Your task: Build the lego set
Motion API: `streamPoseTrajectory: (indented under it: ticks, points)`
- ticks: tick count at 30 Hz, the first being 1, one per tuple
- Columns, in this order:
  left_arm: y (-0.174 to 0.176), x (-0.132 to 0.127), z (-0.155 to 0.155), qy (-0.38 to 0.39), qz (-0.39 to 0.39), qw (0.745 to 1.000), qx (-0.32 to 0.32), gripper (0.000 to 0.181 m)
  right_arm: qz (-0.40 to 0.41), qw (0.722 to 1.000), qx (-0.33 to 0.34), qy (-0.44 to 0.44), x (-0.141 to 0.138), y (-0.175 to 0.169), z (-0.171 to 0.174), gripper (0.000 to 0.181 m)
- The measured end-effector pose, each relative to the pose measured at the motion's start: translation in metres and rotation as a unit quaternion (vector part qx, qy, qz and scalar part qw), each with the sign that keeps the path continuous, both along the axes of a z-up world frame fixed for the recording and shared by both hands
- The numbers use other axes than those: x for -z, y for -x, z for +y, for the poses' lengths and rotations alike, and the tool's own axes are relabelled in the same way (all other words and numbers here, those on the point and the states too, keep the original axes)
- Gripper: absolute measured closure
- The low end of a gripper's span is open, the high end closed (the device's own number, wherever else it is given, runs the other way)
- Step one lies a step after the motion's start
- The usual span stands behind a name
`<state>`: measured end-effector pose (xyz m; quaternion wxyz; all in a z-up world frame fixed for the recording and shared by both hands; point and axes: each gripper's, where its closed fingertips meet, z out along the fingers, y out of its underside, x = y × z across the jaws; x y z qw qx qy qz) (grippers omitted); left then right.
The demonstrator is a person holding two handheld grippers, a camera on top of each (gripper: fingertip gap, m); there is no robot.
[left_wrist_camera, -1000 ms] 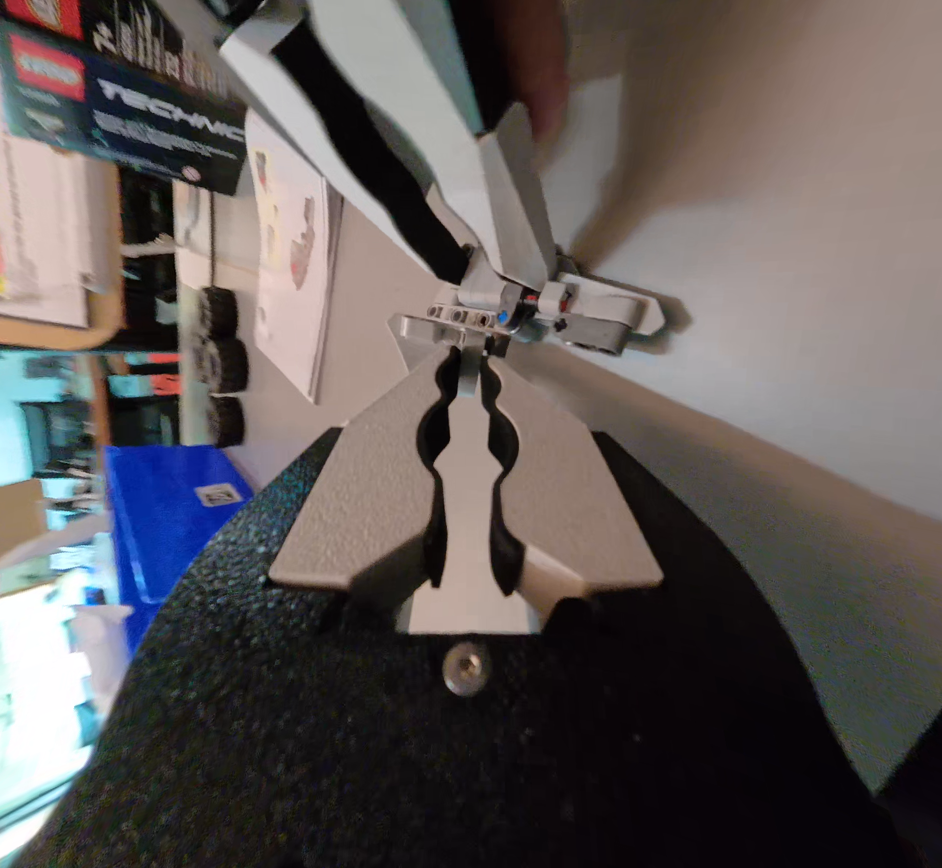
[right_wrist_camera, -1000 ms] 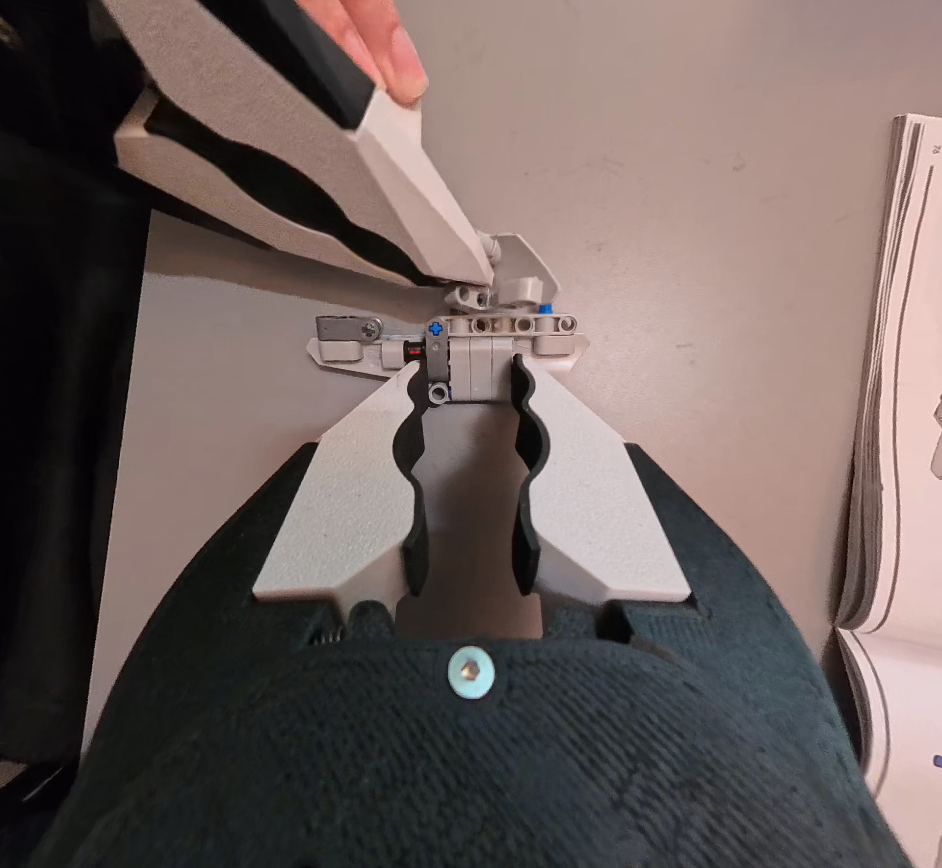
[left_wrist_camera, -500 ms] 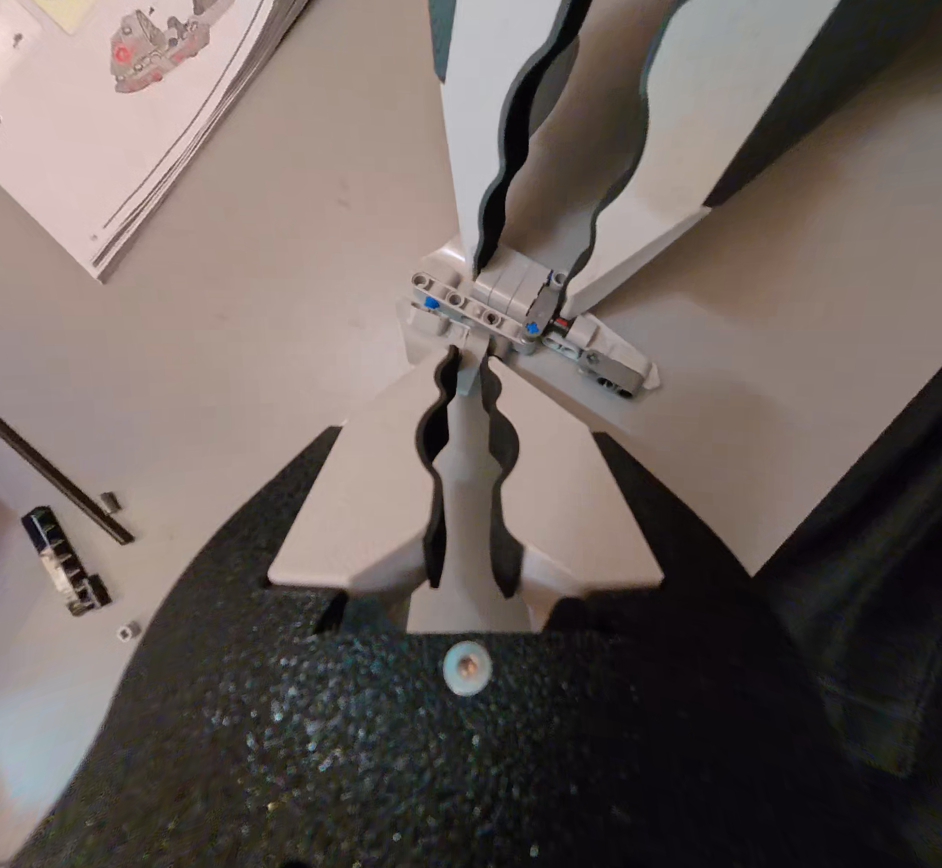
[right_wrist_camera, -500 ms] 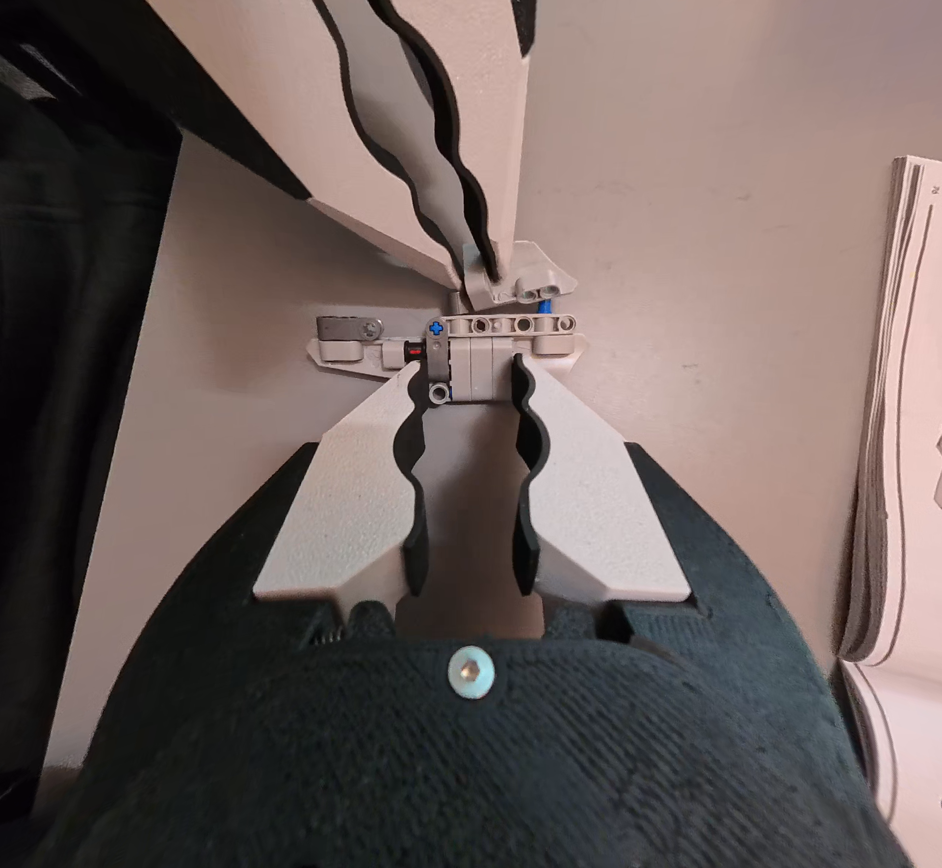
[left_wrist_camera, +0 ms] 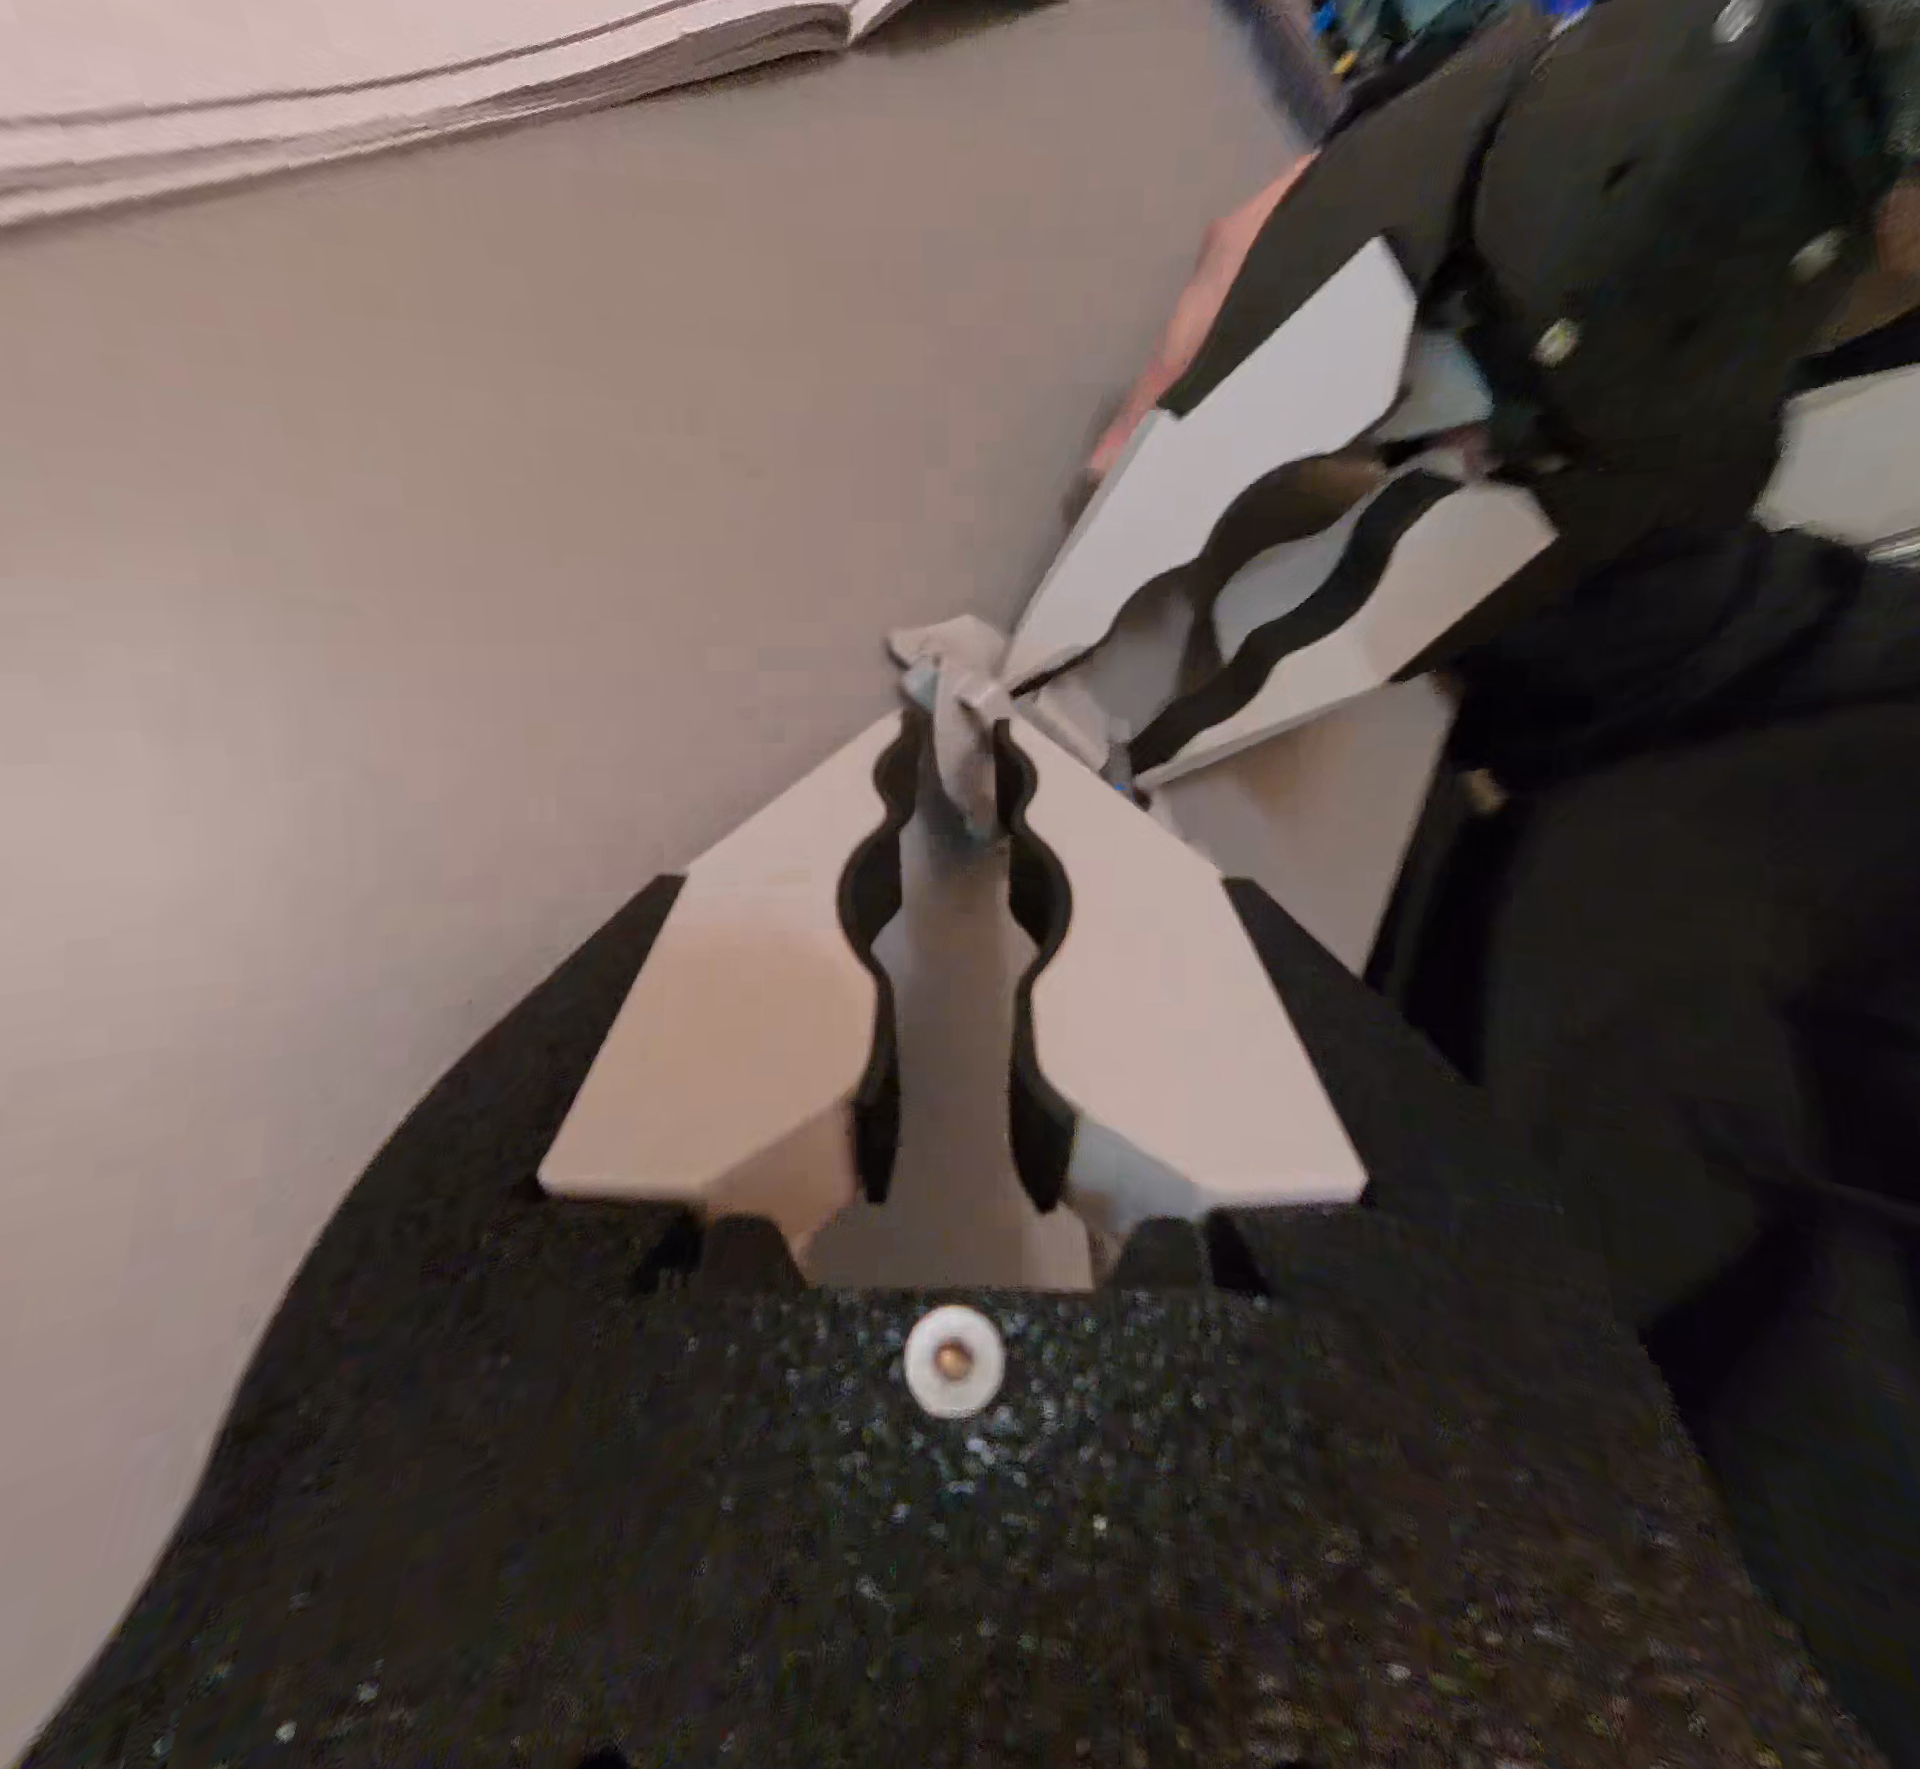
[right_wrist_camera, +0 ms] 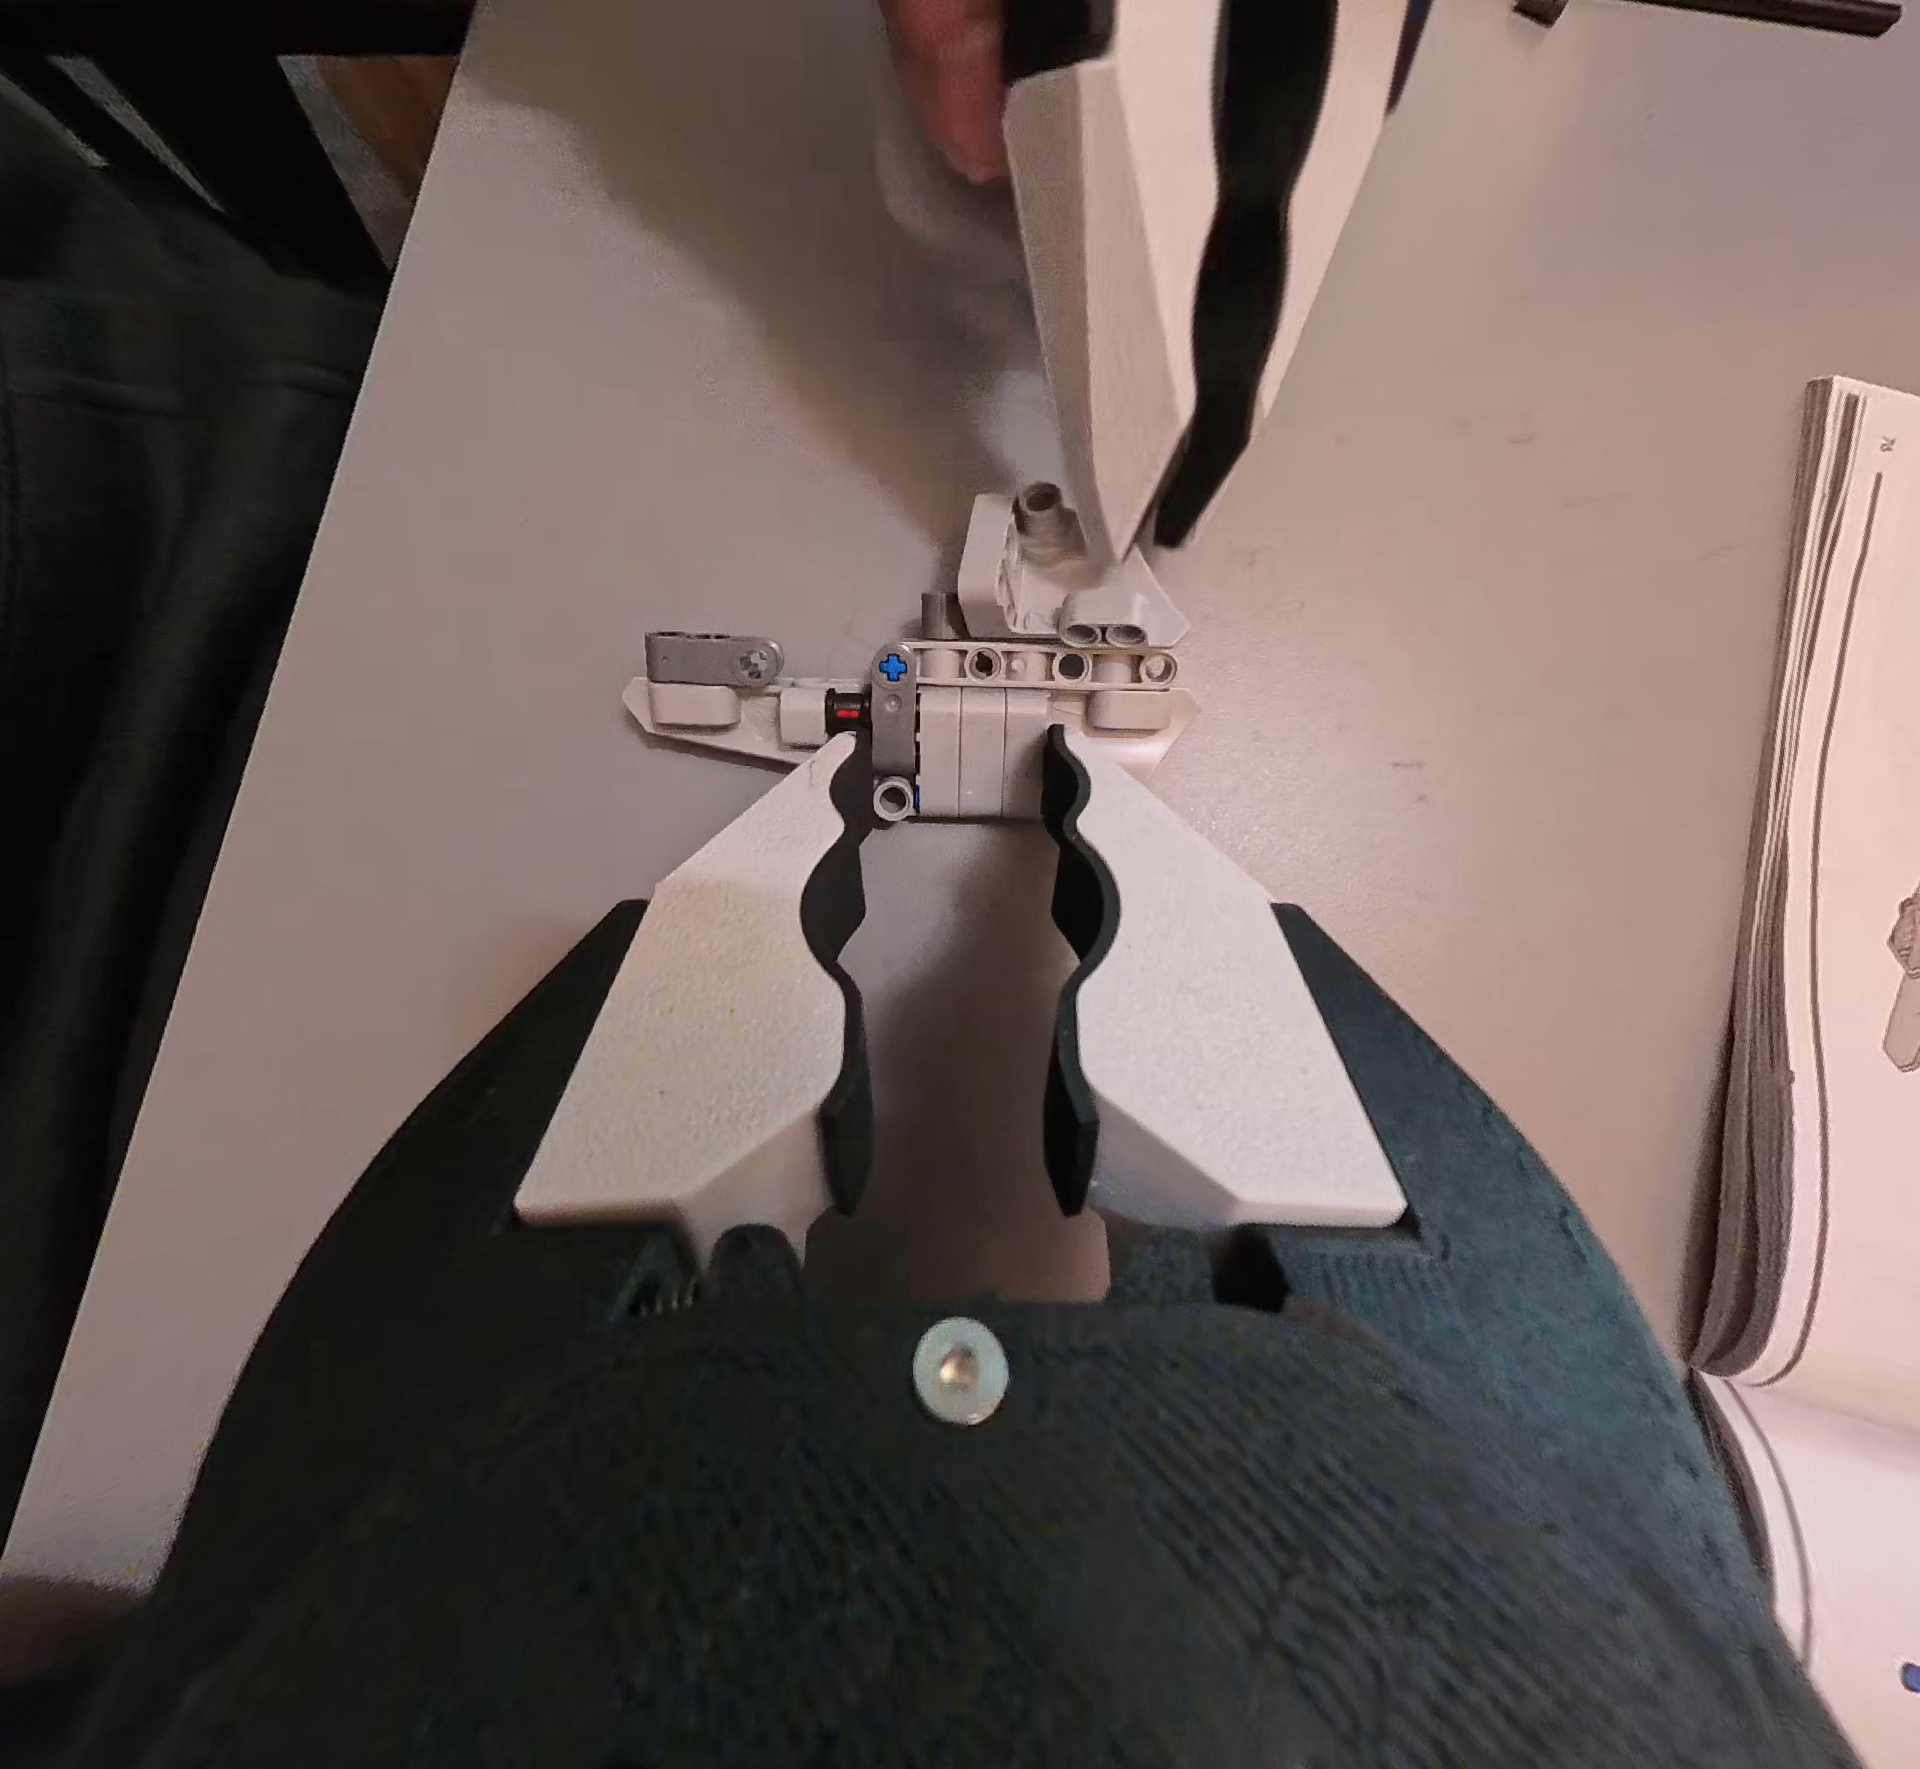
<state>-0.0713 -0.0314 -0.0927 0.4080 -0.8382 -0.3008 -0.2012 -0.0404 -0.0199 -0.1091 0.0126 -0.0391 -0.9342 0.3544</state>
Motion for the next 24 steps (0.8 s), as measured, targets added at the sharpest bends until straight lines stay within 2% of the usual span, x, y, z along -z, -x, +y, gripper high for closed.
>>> streamPoseTrajectory:
  ticks: [3,7,10,13,19,21,24]
  points:
    - [-0.0017,0.0003,0.0068,-0.035,-0.069,0.997,-0.010,0.172,0.007,1.000,0.007,0.008,-0.0001,0.0002,0.0003,0.150]
    - [-0.0038,0.0007,0.0056,-0.025,-0.088,0.995,-0.028,0.174,-0.002,0.999,0.038,0.013,-0.0001,-0.0015,0.0017,0.150]
    - [-0.0026,-0.0012,0.0045,-0.013,-0.085,0.994,-0.066,0.181,-0.005,0.998,0.068,0.010,-0.0001,-0.0034,0.0005,0.150]
    - [-0.0007,-0.0014,0.0045,-0.023,-0.089,0.989,-0.111,0.181,-0.003,0.996,0.089,0.009,0.0000,-0.0032,-0.0006,0.150]
    - [0.0023,0.0002,0.0022,-0.032,-0.099,0.983,-0.154,0.181,-0.006,0.995,0.096,0.019,-0.0001,-0.0016,-0.0023,0.150]
    - [0.0021,0.0007,0.0018,-0.052,-0.118,0.975,-0.183,0.181,-0.005,0.995,0.097,0.018,-0.0001,-0.0015,-0.0021,0.150]
    - [0.0003,0.0025,0.0001,-0.066,-0.153,0.969,-0.183,0.181,-0.007,0.997,0.077,0.029,-0.0006,-0.0030,-0.0022,0.150]
